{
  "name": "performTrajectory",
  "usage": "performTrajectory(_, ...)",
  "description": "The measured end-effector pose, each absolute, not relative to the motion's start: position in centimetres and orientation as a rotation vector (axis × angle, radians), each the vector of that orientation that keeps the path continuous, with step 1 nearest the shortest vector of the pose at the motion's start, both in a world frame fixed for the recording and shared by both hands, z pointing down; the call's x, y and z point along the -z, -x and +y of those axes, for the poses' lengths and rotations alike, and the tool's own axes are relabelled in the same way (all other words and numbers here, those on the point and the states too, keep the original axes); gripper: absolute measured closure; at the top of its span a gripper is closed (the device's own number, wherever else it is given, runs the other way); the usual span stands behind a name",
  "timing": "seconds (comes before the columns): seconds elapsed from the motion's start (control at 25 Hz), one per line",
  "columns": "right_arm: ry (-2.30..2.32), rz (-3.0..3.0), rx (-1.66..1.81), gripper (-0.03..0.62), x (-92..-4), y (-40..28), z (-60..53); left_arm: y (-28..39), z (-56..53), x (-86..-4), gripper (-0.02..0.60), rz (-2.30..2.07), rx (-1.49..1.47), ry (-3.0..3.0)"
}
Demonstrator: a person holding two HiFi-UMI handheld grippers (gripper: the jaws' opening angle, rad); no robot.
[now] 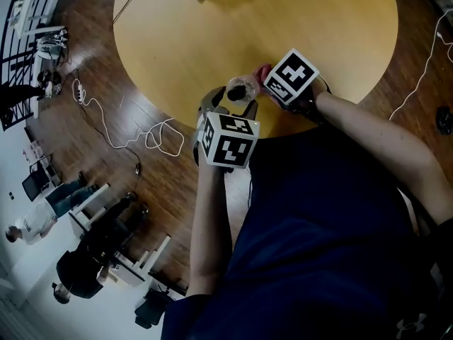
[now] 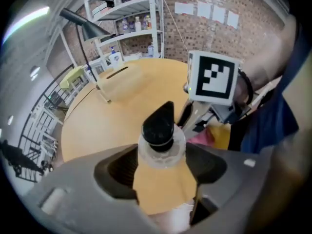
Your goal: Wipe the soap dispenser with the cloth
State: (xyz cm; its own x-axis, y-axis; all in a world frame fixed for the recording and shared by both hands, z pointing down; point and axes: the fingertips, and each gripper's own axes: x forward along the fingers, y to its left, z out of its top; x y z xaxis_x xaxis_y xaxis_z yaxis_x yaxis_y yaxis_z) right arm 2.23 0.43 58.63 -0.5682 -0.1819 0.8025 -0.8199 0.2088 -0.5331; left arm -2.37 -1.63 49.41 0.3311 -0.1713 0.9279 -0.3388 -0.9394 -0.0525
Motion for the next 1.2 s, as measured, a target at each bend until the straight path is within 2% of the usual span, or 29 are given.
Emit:
performTrajectory(0.4, -0.883, -2.143, -1.363, 0.5, -50.1, -1.1, 1.7, 2.0, -1.6, -49.5, 0.276, 0.122, -1.871, -2.711)
performTrajectory(0.56, -0.899, -2.113, -1.357, 0.5, -52.2, -1.3, 1.2, 2.6, -2.3, -49.4, 0.234, -0.172, -1.743, -2.561)
performTrajectory(0.68, -0.942, -1.986, -1.41, 0.5, -57.0, -2.1, 0.7, 2.9, -2.5, -49.0, 0.232, -0.471, -1.507, -2.405)
performTrajectory(0.76, -0.96, -1.927, -1.421, 0.5, -58.9, -2.3, 0.6, 2.7, -2.2, -49.5, 0.237, -0.528, -1.49, -2.394)
performTrajectory(0.84, -0.96, -1.906, -1.439, 0.5, -59.2, -2.2, 0.6, 2.5, -1.8, -50.0, 0.273, -0.492, -1.533, -2.431)
performTrajectory(1.2, -0.915, -2.154, -1.348, 0.5, -50.2, -1.9, 0.9, 1.7, -2.0, -50.1, 0.276, 0.044, -1.749, -2.665)
